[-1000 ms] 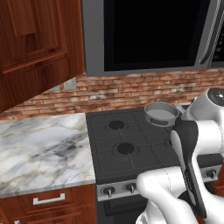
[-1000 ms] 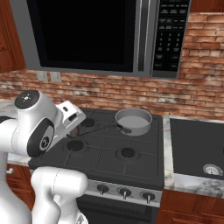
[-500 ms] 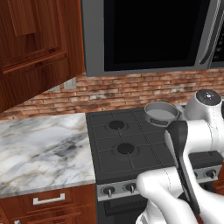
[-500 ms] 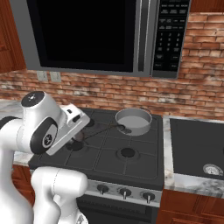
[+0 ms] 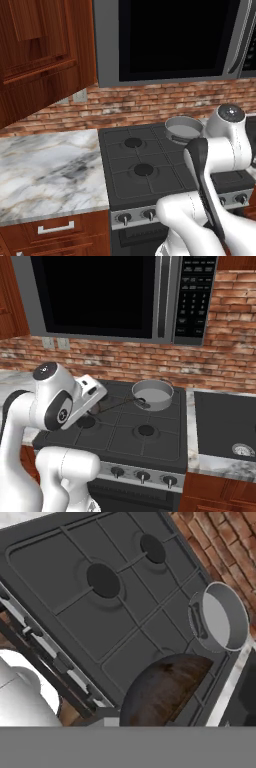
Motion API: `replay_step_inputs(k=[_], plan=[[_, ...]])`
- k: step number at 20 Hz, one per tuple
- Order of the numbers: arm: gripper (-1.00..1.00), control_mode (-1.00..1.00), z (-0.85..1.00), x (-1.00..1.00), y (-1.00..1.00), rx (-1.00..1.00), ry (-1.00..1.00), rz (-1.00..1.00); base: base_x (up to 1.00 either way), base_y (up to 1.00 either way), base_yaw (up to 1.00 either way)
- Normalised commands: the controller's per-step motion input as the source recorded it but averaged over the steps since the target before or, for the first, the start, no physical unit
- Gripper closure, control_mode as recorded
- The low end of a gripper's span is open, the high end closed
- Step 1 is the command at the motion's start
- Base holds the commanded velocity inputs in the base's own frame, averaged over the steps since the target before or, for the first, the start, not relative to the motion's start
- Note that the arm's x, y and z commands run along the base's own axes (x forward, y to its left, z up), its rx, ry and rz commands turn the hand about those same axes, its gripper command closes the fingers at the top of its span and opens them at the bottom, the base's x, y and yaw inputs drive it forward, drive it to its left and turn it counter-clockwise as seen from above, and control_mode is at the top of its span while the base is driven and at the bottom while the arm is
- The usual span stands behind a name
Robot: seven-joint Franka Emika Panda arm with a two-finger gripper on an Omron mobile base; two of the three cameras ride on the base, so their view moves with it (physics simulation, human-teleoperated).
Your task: Open the cabinet and move the ladle to the pot. Then close the cabinet.
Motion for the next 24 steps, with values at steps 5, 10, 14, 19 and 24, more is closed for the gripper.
replay_step_inputs(k=[5,10,14,19,24], plan=[[1.00,-1.00,-0.48,0.16,0.00,0.00,-0.25,-0.01,0.00,0.00,0.00],[1.00,-1.00,-0.47,0.23,0.00,0.00,-0.20,-0.01,0.00,0.00,0.00],[1.00,-1.00,-0.37,0.22,-0.02,0.00,-0.16,-0.01,0.00,0.00,0.00],[1.00,-1.00,-0.29,0.23,0.00,0.00,-0.12,-0.01,0.00,0.00,0.00],[1.00,-1.00,-0.13,0.27,0.00,0.00,-0.07,-0.02,0.00,0.00,0.00]])
